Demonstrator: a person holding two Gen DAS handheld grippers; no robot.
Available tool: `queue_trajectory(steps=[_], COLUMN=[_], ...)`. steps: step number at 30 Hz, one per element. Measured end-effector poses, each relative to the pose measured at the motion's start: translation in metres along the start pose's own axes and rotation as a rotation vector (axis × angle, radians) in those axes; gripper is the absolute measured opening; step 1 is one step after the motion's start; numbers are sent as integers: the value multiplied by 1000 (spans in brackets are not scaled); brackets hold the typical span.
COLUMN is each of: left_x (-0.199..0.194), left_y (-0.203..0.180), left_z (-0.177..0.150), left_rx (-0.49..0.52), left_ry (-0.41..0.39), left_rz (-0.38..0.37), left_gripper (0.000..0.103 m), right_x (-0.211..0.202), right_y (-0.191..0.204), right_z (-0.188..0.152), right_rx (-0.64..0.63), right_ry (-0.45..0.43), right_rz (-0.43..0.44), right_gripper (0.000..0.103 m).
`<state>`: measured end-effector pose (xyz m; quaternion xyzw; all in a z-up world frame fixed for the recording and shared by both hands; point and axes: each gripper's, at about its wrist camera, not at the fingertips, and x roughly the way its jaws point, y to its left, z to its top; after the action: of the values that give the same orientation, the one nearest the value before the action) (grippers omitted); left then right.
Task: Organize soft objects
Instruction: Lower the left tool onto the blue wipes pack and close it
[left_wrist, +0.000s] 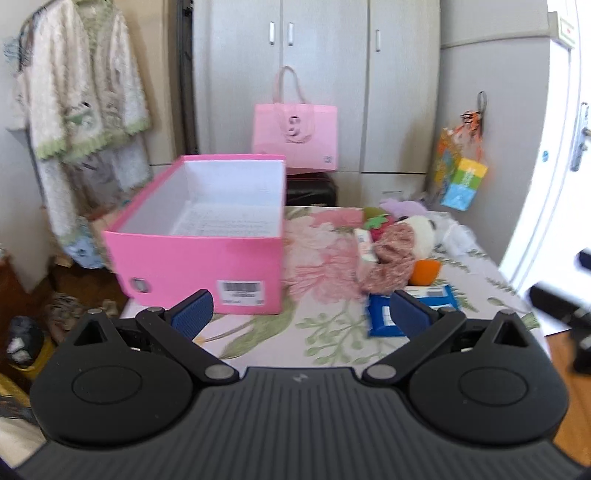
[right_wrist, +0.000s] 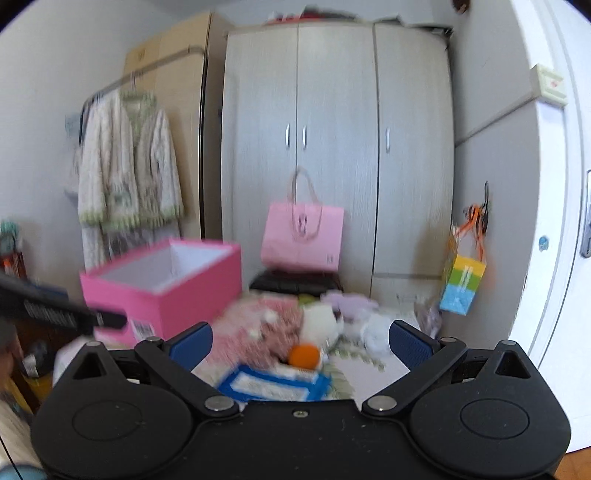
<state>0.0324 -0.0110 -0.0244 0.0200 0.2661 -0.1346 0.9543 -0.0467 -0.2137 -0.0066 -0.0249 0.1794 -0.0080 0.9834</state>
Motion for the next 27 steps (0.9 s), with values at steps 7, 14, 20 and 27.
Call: queue_trajectory(steps=[7, 14, 20, 27], left_x=[49, 92, 133, 167], left_y=[-18, -43, -57, -40], left_z=[-7, -9, -16, -25], left_rx=[32, 51, 48, -100], left_ry=[15, 67, 127, 215], left_rz=[-100, -206, -226, -329], left_gripper=[102, 100, 97, 74], right_x=[54, 94, 122, 143], right_y=[-18, -25, -17, -16], right_z=[-29, -44, -57, -69], right_rx=[61, 85, 23, -13], right_ry=[125, 181, 223, 239], right_rz=[86, 173, 213, 223], right_gripper=[103, 102, 101, 94])
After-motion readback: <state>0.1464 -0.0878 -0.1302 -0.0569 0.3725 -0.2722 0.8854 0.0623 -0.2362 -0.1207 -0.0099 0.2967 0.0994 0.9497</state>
